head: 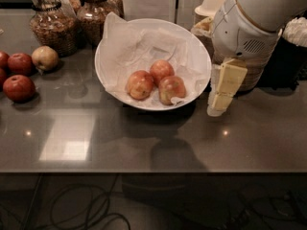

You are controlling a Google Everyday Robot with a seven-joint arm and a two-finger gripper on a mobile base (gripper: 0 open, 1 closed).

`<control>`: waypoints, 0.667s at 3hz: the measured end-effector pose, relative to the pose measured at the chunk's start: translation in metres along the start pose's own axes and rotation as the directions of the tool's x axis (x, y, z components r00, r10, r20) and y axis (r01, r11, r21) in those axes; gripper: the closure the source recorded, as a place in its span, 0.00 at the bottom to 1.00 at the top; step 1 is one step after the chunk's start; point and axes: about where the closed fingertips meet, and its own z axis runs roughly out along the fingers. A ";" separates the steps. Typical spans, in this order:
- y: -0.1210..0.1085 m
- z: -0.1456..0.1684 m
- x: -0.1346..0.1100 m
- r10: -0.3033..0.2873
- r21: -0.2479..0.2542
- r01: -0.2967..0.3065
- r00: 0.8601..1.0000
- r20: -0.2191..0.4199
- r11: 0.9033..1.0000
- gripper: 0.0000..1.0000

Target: Pick apple from white bowl

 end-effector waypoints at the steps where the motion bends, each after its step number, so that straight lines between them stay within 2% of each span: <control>1: -0.020 0.023 -0.014 -0.032 0.029 0.030 0.997 0.075 0.999 0.00; 2: -0.042 0.043 -0.025 -0.058 0.068 0.048 0.987 0.151 0.997 0.00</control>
Offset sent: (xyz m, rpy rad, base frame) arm 0.0866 0.0613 -0.0277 0.2651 -0.1224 0.1282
